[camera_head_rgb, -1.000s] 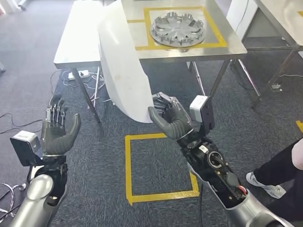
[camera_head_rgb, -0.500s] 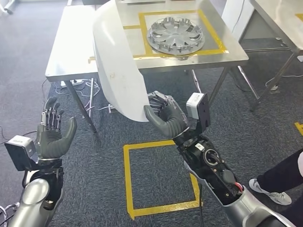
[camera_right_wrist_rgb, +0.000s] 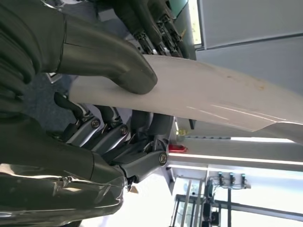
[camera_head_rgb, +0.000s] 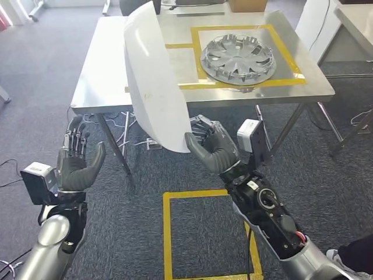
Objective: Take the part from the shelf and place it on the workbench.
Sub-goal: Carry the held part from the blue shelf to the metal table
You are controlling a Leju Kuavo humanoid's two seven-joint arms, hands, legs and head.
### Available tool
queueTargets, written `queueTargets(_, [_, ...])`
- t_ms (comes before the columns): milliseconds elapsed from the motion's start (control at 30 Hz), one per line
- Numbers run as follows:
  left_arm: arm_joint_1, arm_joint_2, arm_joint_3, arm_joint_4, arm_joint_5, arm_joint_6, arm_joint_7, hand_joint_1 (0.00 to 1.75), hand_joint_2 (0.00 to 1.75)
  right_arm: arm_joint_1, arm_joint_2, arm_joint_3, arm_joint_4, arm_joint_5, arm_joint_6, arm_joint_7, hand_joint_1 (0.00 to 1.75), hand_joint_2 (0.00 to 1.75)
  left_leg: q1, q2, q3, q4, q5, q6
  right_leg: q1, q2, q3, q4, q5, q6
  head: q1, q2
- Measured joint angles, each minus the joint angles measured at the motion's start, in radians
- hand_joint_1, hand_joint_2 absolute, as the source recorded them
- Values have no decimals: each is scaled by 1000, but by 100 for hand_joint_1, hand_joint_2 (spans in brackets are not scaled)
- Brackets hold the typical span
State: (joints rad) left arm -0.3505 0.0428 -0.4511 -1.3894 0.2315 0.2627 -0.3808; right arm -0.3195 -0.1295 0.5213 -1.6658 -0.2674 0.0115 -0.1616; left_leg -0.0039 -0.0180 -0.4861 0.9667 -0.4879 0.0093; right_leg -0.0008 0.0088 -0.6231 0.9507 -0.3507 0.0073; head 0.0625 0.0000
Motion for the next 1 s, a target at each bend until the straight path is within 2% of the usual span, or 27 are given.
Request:
queueTargets(33, [-1, 0, 0, 0, 0, -1, 0, 0, 175, -3, 0, -1, 0, 0, 0, -2, 175, 175, 1, 2, -4, 20, -2, -4, -1, -1, 8, -3, -1, -5, -2, 0])
queueTargets(67, [-3, 0, 1, 0, 0, -1, 0, 0, 175, -6, 1, -1, 0, 0, 0, -4, 175, 175, 2, 4, -22, 54, -5, -8, -2, -2, 17, -4, -4, -11, -4, 0])
queueTargets(133, [-4, 0, 1, 0, 0, 0, 0, 0, 175, -10, 2, -2, 1, 0, 0, -7, 175, 175, 5, 7, -98, 173, -32, -17, -3, -2, 29, -6, -14, -19, -12, 0])
queueTargets(200, [-1, 0, 1, 0, 1, 0, 0, 0, 175, -9, 2, -1, 3, 0, 0, -8, 175, 175, 7, 8, -186, 282, -83, -25, -3, -1, 42, -6, -30, -21, -21, 0])
queueTargets(233, [0, 0, 1, 0, 1, 0, 0, 0, 175, -8, 2, -1, 4, 0, 0, -8, 175, 175, 9, 8, -215, 299, -95, -27, -3, 0, 52, -6, -40, -21, -25, 0])
queueTargets(267, [1, 0, 1, 0, 1, 0, 0, 0, 175, -8, 2, -1, 6, 0, 0, -8, 175, 175, 9, 9, -226, 282, -87, -26, -3, 1, 63, -6, -50, -20, -28, 0])
queueTargets(300, [1, 1, 1, 0, 1, 0, 0, 0, 175, -8, 2, -1, 8, 0, 0, -8, 175, 175, 10, 9, -220, 231, -53, -24, -3, 2, 77, -6, -60, -18, -31, 0])
queueTargets(367, [0, 1, 1, 1, 2, 0, 0, 0, 175, -8, 2, 0, 9, 0, 0, -8, 175, 175, 8, 10, -186, 85, 58, -16, -2, 3, 102, -5, -82, -12, -38, 0])
queueTargets(400, [1, 1, 2, 1, 2, 0, 0, 0, 175, -8, 2, 0, 10, 0, 0, -8, 175, 175, 6, 11, -172, 32, 97, -11, 0, 5, 110, -6, -93, -7, -41, 0])
queueTargets(433, [1, 1, 2, 2, 2, 0, 0, 0, 175, -8, 2, 0, 11, 0, 0, -8, 175, 175, 4, 11, -163, -1, 120, -5, 1, 6, 117, -6, -100, -1, -42, 0])
queueTargets(500, [0, 1, 2, 2, 2, 0, 0, 0, 175, -9, 2, 0, 12, 0, 0, -7, 175, 175, 3, 10, -152, -11, 120, 6, 3, 8, 128, -4, -109, 11, -42, 0])
queueTargets(567, [-2, 0, 2, 2, 2, 0, 0, 0, 175, -10, 2, -1, 12, 0, 0, -8, 175, 175, 6, 10, -131, -17, 115, 17, 1, 5, 123, 28, -124, 21, -38, 0])
queueTargets(600, [-3, 0, 2, 2, 2, 0, 0, 0, 175, -11, 2, -2, 13, 0, 0, -8, 175, 175, 6, 10, -120, -19, 110, 22, 0, 3, 103, 70, -139, 25, -34, 0])
queueTargets(700, [-3, -2, 2, 3, 2, 0, 0, 0, 175, -8, 2, -2, 16, 0, 0, -9, 175, 175, 6, 10, -98, -19, 89, 29, -3, 0, -14, 259, -208, 36, -22, 0])
queueTargets(733, [-1, -2, 2, 3, 2, 0, 0, 0, 175, -6, 2, -1, 17, 0, 0, -9, 175, 175, 6, 10, -89, -19, 81, 29, -4, 0, -43, 290, -218, 40, -19, 0])
queueTargets(767, [0, -2, 2, 3, 2, 0, 0, 0, 175, -5, 2, -2, 19, 0, 0, -9, 175, 175, 6, 9, -77, -19, 72, 29, -5, 0, -56, 284, -209, 41, -16, 0])
queueTargets(800, [0, -2, 2, 3, 2, 0, 0, 0, 175, -5, 2, -2, 20, 0, 0, -9, 175, 175, 6, 8, -64, -19, 62, 28, -6, 0, -50, 242, -178, 40, -12, 0])
queueTargets(867, [0, -2, 2, 4, 2, -1, 0, 0, 175, -5, 2, -3, 21, 0, 0, -9, 175, 175, 5, 8, -37, -19, 41, 22, -7, -1, -16, 104, -77, 32, -3, 0])
queueTargets(900, [-1, -2, 2, 5, 3, -2, -1, 0, 175, -5, 2, -3, 22, 0, 0, -9, 175, 175, 4, 7, -29, -19, 32, 18, -5, -2, 1, 46, -48, 26, 0, 0])
queueTargets(933, [-2, -3, 2, 6, 3, -3, -1, 0, 175, -5, 2, -3, 23, 0, 0, -8, 175, 175, 4, 7, -24, -19, 25, 12, -2, -3, 14, 12, -30, 19, 1, 0])
queueTargets(1000, [-6, -3, 2, 8, 4, -3, -1, 0, 175, -8, 2, -3, 24, 0, -1, -9, 175, 175, 3, 7, -18, -17, 19, 1, 2, -3, 31, -9, -37, 5, -1, 0])
